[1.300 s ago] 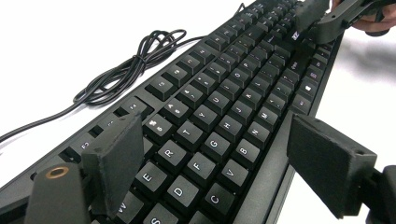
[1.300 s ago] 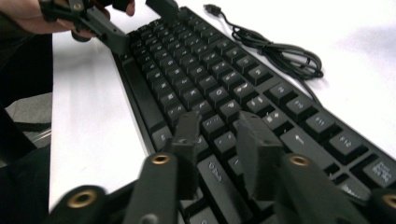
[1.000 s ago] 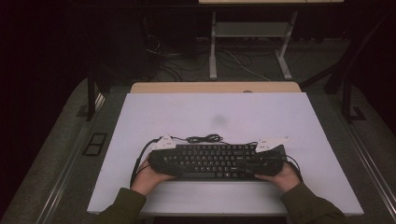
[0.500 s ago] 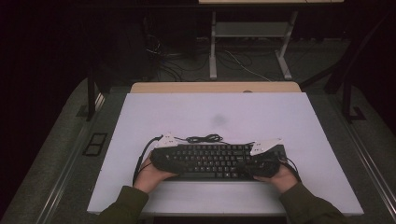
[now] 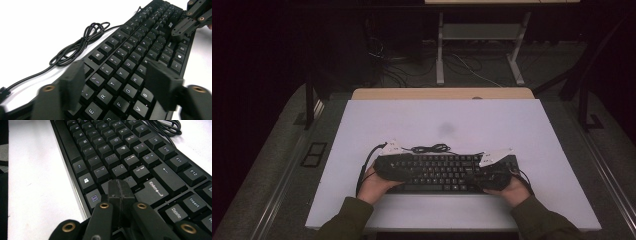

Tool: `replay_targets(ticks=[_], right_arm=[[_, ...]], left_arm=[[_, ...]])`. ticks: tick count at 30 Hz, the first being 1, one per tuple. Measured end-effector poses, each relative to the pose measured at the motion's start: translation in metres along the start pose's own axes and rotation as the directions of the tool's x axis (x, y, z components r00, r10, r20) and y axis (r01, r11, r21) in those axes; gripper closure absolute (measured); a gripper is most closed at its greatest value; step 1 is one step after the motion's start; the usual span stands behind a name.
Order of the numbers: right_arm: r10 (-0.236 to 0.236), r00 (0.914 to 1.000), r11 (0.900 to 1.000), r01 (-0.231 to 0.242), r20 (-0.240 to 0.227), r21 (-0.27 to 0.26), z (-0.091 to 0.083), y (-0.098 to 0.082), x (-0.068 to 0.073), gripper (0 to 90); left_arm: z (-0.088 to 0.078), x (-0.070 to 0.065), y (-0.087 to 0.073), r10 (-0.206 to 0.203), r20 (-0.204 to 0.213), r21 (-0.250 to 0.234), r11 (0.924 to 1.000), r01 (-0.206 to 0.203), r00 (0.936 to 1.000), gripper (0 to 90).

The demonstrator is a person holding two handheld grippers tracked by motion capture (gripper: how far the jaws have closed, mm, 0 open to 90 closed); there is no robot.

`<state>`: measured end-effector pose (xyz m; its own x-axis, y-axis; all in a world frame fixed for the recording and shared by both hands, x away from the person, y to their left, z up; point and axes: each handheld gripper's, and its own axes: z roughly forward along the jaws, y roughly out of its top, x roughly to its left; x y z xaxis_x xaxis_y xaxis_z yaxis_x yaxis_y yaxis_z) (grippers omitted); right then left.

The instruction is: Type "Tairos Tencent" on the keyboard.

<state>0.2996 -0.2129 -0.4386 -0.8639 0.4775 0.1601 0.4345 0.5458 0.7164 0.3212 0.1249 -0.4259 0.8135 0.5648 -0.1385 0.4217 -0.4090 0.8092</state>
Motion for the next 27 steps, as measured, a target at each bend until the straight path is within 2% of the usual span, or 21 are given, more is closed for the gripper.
replay_targets(ticks=[5,12,15,17,23,27], right_arm=[[0.003,1.0000,1.000,-0.003,-0.002,0.000,0.000,0.000,0.000,89.3],[0.005,1.0000,1.000,-0.005,-0.003,-0.001,0.000,0.000,-0.001,89.3],[0.005,1.0000,1.000,-0.005,-0.003,0.000,0.000,0.000,-0.001,89.3],[0.006,1.0000,1.000,-0.006,-0.004,-0.001,0.000,0.000,-0.001,89.4],[0.007,1.0000,1.000,-0.007,-0.004,-0.001,0.000,0.000,-0.001,89.3],[0.007,1.0000,1.000,-0.007,-0.005,-0.001,0.000,0.000,-0.001,89.3]], left_arm=[[0.002,0.001,0.000,-0.001,-0.008,0.014,0.9999,0.001,1.0000,50.1],[0.004,0.002,0.001,-0.004,0.007,0.035,0.9994,0.004,1.0000,77.0],[0.005,0.002,0.002,0.001,0.014,0.047,0.9989,-0.001,0.9999,85.2],[0.006,0.002,0.002,-0.003,0.017,0.057,0.9984,0.002,0.9999,88.6],[0.012,0.001,0.003,-0.001,0.019,0.081,0.9967,-0.001,0.9998,88.7],[0.016,0.000,0.003,0.015,0.018,0.103,0.9945,-0.017,0.9997,88.7]])
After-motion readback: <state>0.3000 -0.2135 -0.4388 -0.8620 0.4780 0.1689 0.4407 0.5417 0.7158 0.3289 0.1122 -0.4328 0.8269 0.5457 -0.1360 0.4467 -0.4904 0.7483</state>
